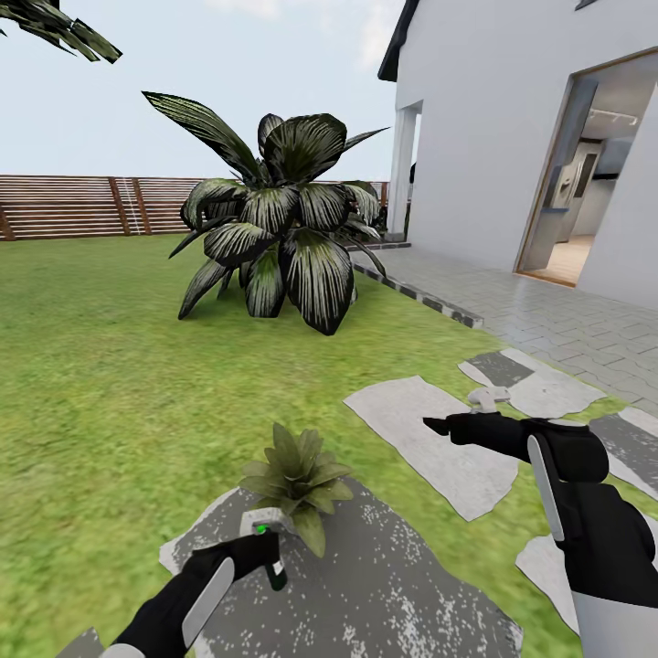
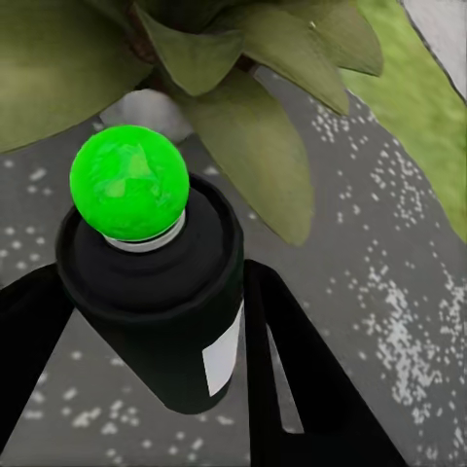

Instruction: Pick up the pesticide atomizer in the garden and spray insectifuge to fully cover both potted plants in the garden.

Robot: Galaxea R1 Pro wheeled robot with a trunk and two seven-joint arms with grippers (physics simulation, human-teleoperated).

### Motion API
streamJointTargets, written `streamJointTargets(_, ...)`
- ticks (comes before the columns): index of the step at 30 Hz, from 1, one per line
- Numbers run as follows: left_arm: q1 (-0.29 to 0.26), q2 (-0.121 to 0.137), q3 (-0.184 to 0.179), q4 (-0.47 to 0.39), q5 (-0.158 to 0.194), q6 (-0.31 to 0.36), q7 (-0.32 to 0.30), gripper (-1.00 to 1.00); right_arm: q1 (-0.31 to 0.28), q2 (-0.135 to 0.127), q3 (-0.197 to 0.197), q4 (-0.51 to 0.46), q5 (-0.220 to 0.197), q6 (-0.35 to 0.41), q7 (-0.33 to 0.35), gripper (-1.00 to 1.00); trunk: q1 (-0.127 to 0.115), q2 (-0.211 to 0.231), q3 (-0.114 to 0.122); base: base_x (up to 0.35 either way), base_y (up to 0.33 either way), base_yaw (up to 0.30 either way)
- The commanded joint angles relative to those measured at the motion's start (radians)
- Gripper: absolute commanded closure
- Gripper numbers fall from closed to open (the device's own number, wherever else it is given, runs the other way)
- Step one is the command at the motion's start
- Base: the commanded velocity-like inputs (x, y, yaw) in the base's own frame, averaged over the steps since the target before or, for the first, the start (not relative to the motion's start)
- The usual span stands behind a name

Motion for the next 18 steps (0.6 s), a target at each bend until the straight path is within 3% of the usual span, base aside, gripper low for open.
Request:
streamJointTargets(1, -0.001, 0.003, -0.003, -0.001, 0.004, 0.003, 0.000, 1.00, -0.001, 0.000, -0.001, -0.001, 0.010, 0.003, 0.010, -1.00, 0.000, 0.000, -0.001, 0.000, 0.000, 0.000)
streamJointTargets(10, -0.004, 0.006, -0.003, -0.038, 0.011, 0.018, -0.009, 1.00, -0.001, 0.000, 0.001, -0.002, 0.010, 0.003, 0.011, -1.00, 0.000, 0.000, -0.001, 0.096, 0.041, 0.000)
streamJointTargets(13, 0.016, 0.024, 0.005, -0.217, 0.008, 0.149, -0.003, 1.00, 0.000, 0.000, 0.001, -0.002, 0.010, 0.003, 0.011, -1.00, 0.000, 0.000, -0.001, 0.025, 0.011, 0.000)
streamJointTargets(15, 0.037, 0.036, 0.036, -0.325, 0.006, 0.244, -0.001, 1.00, 0.000, 0.000, 0.001, -0.002, 0.010, 0.003, 0.011, -1.00, 0.000, 0.000, -0.001, 0.008, 0.004, 0.000)
streamJointTargets(18, 0.043, 0.041, 0.088, -0.405, 0.002, 0.356, 0.000, 1.00, 0.000, 0.000, 0.001, -0.002, 0.010, 0.003, 0.011, -1.00, 0.000, 0.000, -0.001, 0.003, 0.002, 0.000)
